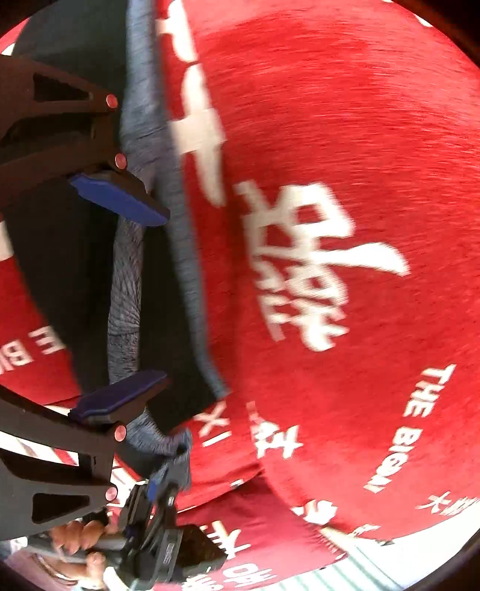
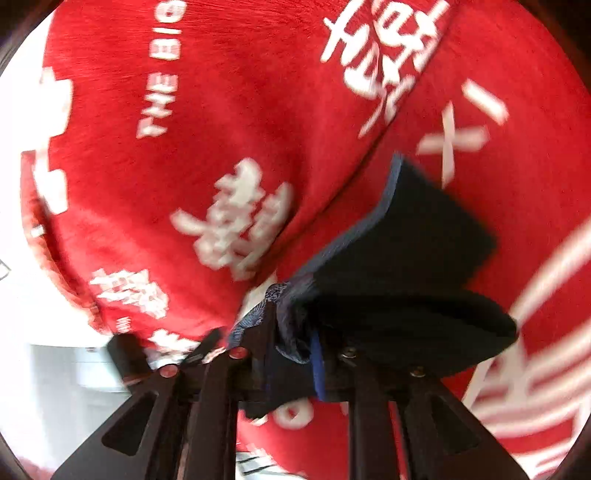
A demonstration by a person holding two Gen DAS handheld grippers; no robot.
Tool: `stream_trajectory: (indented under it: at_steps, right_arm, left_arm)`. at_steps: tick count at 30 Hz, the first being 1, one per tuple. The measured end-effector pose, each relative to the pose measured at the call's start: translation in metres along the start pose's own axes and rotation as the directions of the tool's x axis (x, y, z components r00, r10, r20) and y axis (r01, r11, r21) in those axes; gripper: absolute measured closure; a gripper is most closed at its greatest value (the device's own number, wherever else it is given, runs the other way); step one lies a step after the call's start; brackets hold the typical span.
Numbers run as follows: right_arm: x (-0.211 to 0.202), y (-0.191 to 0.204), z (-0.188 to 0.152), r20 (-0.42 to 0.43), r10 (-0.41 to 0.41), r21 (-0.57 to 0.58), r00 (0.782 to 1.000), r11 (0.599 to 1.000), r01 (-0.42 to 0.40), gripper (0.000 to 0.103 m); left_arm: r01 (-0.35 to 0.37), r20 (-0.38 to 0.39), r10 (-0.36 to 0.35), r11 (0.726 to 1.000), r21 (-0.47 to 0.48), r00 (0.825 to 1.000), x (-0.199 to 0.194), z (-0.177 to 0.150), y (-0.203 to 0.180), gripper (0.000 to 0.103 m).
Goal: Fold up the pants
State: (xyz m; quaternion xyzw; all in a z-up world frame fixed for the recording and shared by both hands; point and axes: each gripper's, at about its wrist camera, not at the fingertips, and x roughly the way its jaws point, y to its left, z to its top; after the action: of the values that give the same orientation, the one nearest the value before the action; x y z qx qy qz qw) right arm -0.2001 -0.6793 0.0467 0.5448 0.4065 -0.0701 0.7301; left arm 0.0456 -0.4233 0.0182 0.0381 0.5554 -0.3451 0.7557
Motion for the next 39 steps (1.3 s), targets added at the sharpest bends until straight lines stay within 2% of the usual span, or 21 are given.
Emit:
stream_trajectory:
  at_steps: [1,2,3,5,8,12,14,15,16,17,18,21,23,26,27,29,31,34,36,38,39]
  right_arm:
    - [0.009,0.003,0.017,-0.006,-0.050,-0.024,0.999,0.998,0.050,0.039]
    - [0.013,0.007,0.025,-0.001,-0.087,-0.053,0.996,0.995,0.087,0.024]
    - [0.014,0.012,0.030,0.011,-0.118,-0.085,0.993,0.989,0.119,0.017]
    - [0.011,0.025,0.034,0.041,-0.143,-0.149,0.989,0.978,0.147,0.017]
    - [-0.004,0.021,0.019,0.065,-0.182,-0.147,0.981,0.971,0.190,0.019]
    - [-0.012,-0.031,-0.012,0.033,-0.283,0.008,0.958,0.959,0.283,0.041]
    - [-0.003,-0.063,-0.019,-0.014,-0.291,0.107,0.957,0.951,0.291,0.049]
    - [0.002,-0.077,-0.021,-0.022,-0.276,0.157,0.961,0.948,0.276,0.065]
    - [0.008,-0.086,-0.018,-0.023,-0.264,0.184,0.964,0.947,0.264,0.094]
    - [0.013,-0.092,-0.016,-0.022,-0.253,0.210,0.967,0.945,0.252,0.096]
    - [0.014,-0.091,-0.013,-0.012,-0.238,0.221,0.971,0.946,0.235,0.096]
    - [0.003,-0.063,0.002,0.063,-0.155,0.129,0.986,0.981,0.146,0.096]
    - [0.005,-0.052,0.010,0.046,-0.195,0.067,0.980,0.979,0.192,0.096]
    - [0.022,-0.068,0.009,-0.078,-0.307,0.052,0.948,0.949,0.312,0.092]
    - [0.022,-0.076,0.005,-0.102,-0.310,0.070,0.945,0.945,0.318,0.090]
    - [0.014,-0.085,-0.005,-0.088,-0.258,0.086,0.962,0.960,0.265,0.079]
    - [0.009,-0.092,-0.014,-0.056,-0.230,0.085,0.972,0.969,0.234,0.053]
    - [0.022,-0.113,-0.014,-0.046,-0.150,0.146,0.988,0.977,0.155,0.052]
    - [0.034,-0.122,-0.009,-0.013,-0.081,0.190,0.997,0.978,0.082,0.057]
    - [0.045,-0.121,-0.001,0.022,-0.068,0.206,0.997,0.977,0.062,0.059]
    - [0.049,-0.118,0.004,0.027,-0.072,0.213,0.997,0.975,0.065,0.071]
  left_arm:
    - [-0.028,0.016,0.028,1.000,-0.006,0.999,0.000,0.008,0.003,0.022]
    - [-0.049,0.024,0.050,0.999,-0.013,0.998,0.000,0.013,0.006,0.022]
    - [-0.067,0.025,0.068,0.998,-0.020,0.997,0.001,0.015,0.009,0.022]
    - [-0.107,0.006,0.107,0.994,-0.037,0.994,0.003,0.010,0.017,0.022]
    - [-0.164,-0.053,0.162,0.985,-0.044,0.985,0.012,-0.012,0.030,0.022]
    - [-0.232,-0.172,0.216,0.969,-0.081,0.961,0.033,-0.054,0.051,0.022]
    - [-0.253,-0.202,0.229,0.962,-0.103,0.952,0.041,-0.068,0.058,0.022]
    - [-0.262,-0.209,0.236,0.959,-0.106,0.949,0.045,-0.071,0.060,0.022]
    - [-0.276,-0.219,0.248,0.955,-0.108,0.944,0.049,-0.074,0.062,0.022]
    - [-0.282,-0.225,0.253,0.953,-0.110,0.941,0.051,-0.075,0.063,0.022]
    - [-0.285,-0.231,0.252,0.951,-0.119,0.940,0.052,-0.074,0.064,0.022]
    - [-0.260,-0.183,0.233,0.956,-0.134,0.955,0.046,-0.065,0.059,0.022]
    - [-0.260,-0.180,0.237,0.959,-0.118,0.955,0.052,-0.059,0.055,0.022]
    - [-0.298,-0.229,0.266,0.947,-0.120,0.936,0.069,-0.056,0.055,0.022]
    - [-0.309,-0.227,0.276,0.943,-0.125,0.934,0.069,-0.057,0.057,0.022]
    - [-0.321,-0.187,0.294,0.936,-0.141,0.937,0.063,-0.056,0.062,0.022]
    - [-0.349,-0.178,0.323,0.926,-0.142,0.930,0.063,-0.058,0.070,0.022]
    - [-0.381,-0.231,0.343,0.913,-0.146,0.910,0.076,-0.066,0.084,0.022]
    - [-0.387,-0.204,0.357,0.912,-0.133,0.911,0.078,-0.070,0.084,0.019]
    - [-0.408,-0.200,0.382,0.907,-0.107,0.902,0.080,-0.072,0.080,0.019]
    - [-0.410,-0.203,0.384,0.905,-0.108,0.901,0.081,-0.072,0.080,0.019]
